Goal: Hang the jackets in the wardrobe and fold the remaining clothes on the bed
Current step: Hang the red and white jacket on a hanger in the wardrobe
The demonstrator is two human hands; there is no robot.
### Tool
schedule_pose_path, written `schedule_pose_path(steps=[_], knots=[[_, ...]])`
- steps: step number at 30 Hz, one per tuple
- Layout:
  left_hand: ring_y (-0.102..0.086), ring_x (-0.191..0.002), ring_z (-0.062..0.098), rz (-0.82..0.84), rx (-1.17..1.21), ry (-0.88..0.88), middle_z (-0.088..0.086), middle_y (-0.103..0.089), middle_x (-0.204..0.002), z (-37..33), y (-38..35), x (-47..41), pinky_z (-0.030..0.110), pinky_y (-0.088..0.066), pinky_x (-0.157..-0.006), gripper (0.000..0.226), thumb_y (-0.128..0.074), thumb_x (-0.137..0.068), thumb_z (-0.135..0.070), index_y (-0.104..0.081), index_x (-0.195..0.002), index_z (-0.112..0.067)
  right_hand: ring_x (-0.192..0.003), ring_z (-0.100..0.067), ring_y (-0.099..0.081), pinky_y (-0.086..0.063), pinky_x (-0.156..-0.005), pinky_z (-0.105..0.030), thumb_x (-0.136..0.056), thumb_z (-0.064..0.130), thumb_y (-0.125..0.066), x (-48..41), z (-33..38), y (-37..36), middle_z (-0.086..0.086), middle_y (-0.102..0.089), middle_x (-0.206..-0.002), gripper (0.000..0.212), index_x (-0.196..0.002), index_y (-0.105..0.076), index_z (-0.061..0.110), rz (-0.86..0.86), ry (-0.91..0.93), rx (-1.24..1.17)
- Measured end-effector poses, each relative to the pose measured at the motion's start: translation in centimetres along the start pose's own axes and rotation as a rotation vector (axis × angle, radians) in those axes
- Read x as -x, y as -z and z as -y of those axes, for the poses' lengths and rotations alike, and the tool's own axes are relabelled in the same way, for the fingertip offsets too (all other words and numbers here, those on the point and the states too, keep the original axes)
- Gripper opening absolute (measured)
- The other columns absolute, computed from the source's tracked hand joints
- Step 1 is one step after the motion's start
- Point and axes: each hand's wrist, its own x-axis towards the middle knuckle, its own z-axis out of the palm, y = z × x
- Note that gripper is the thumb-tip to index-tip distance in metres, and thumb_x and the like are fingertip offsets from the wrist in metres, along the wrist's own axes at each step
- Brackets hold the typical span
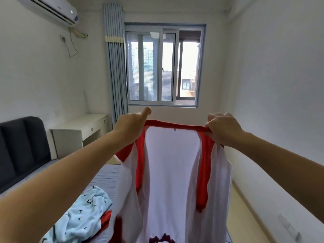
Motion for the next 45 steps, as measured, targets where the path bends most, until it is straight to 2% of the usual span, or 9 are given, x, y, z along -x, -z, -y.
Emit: schedule_pose_path(steps=[4, 8, 13, 19, 29, 34, 37, 41, 45], knots=[[-0.050, -0.069, 0.023, 0.262, -0.201, 0.258, 0.001, -0.054, -0.079, 1.9, 2.0, -2.3, 0.030, -0.038, -0.060, 0.009, -0.054, -0.086, -0.012, -0.054, -0.096, -0.014, -0.077, -0.017, -0.054, -0.042, -0.074, -0.030, -0.090, 0.049, -0.052, -2.7, -1.5, 2.0, -0.001, -0.056, -0.090, 0.042, -0.094, -0.069, 0.010, -0.112, -0.078, -0.099], [-0.055, -0.067, 0.027, 0.074, -0.195, 0.316, 0.002, -0.052, -0.070, 4.2, 4.6, -4.4, 0.030, -0.036, -0.058, 0.040, -0.057, -0.086, -0.051, -0.054, -0.085, -0.011, -0.063, -0.022, -0.051, -0.039, -0.059, -0.028, -0.086, 0.031, -0.067, -4.8, -2.1, 3.9, -0.006, -0.055, -0.074, 0.025, -0.080, -0.059, 0.008, -0.334, -0.144, -0.479], [-0.063, -0.104, 0.023, 0.496, -0.411, 0.276, 0.003, -0.066, -0.111, 3.1, 1.8, -0.7, 0.028, -0.047, -0.075, 0.030, -0.043, -0.089, -0.005, -0.066, -0.104, -0.016, -0.082, -0.026, -0.060, -0.041, -0.066, -0.028, -0.083, 0.019, -0.055, -1.7, -1.5, -1.6, -0.004, -0.061, -0.089, 0.009, -0.088, -0.063, 0.016, 0.210, -0.273, -0.152], [-0.063, -0.094, 0.025, 0.493, -0.129, 0.493, 0.002, -0.064, -0.093, 2.6, 1.8, 0.0, 0.027, -0.042, -0.068, 0.022, -0.067, -0.082, -0.040, -0.064, -0.088, -0.020, -0.069, -0.023, -0.052, -0.038, -0.063, -0.027, -0.083, 0.019, -0.056, -0.8, -2.2, -3.0, -0.003, -0.062, -0.081, 0.008, -0.078, -0.061, 0.015, 0.102, -0.479, -0.244], [-0.058, -0.067, 0.019, 0.688, 0.154, 0.568, 0.001, -0.061, -0.071, 0.6, -0.4, 6.9, 0.025, -0.041, -0.059, 0.024, -0.063, -0.084, -0.037, -0.065, -0.072, -0.016, -0.058, -0.017, -0.051, -0.037, -0.055, -0.025, -0.077, 0.019, -0.068, 8.1, -0.2, -6.6, -0.002, -0.053, -0.063, 0.016, -0.066, -0.059, 0.011, 0.627, -0.558, -0.633], [-0.055, -0.036, 0.016, 0.598, 1.084, 1.064, 0.006, -0.057, -0.047, 0.0, 2.3, 6.7, 0.019, -0.043, -0.037, 0.019, -0.056, -0.088, -0.016, -0.057, -0.073, -0.005, -0.046, -0.015, -0.053, -0.044, -0.045, -0.022, -0.087, -0.003, -0.050, 8.5, -0.7, -2.2, -0.011, -0.056, -0.062, 0.007, -0.085, -0.055, 0.002, 0.511, -0.850, -1.606], [-0.059, -0.045, 0.016, 0.421, 1.457, 1.165, 0.008, -0.060, -0.058, -0.2, 4.6, 5.5, 0.024, -0.052, -0.047, 0.010, -0.047, -0.092, -0.017, -0.052, -0.090, -0.009, -0.037, -0.009, -0.056, -0.047, -0.040, -0.016, -0.092, -0.001, -0.041, 7.2, -1.3, 1.7, -0.004, -0.058, -0.046, 0.028, -0.069, -0.056, 0.003, 0.333, -0.861, -2.005], [-0.062, -0.047, 0.012, 0.176, 1.808, 1.066, 0.001, -0.061, -0.054, 0.9, 7.1, 3.5, 0.025, -0.054, -0.044, 0.013, -0.043, -0.093, -0.021, -0.051, -0.086, -0.014, -0.038, -0.005, -0.054, -0.044, -0.044, -0.011, -0.093, 0.006, -0.038, 4.5, -3.1, 4.9, 0.003, -0.056, -0.044, 0.055, -0.044, -0.064, 0.012, 0.120, -0.708, -2.207], [-0.070, -0.062, 0.020, 0.223, 1.802, 1.065, 0.008, -0.071, -0.071, 0.9, 3.7, 1.6, 0.031, -0.056, -0.050, 0.022, -0.039, -0.093, -0.020, -0.057, -0.098, -0.009, -0.040, -0.008, -0.056, -0.045, -0.040, -0.014, -0.090, 0.002, -0.036, 1.5, -2.4, 2.3, -0.001, -0.058, -0.046, 0.055, -0.044, -0.066, 0.011, 0.183, -0.708, -2.066]])
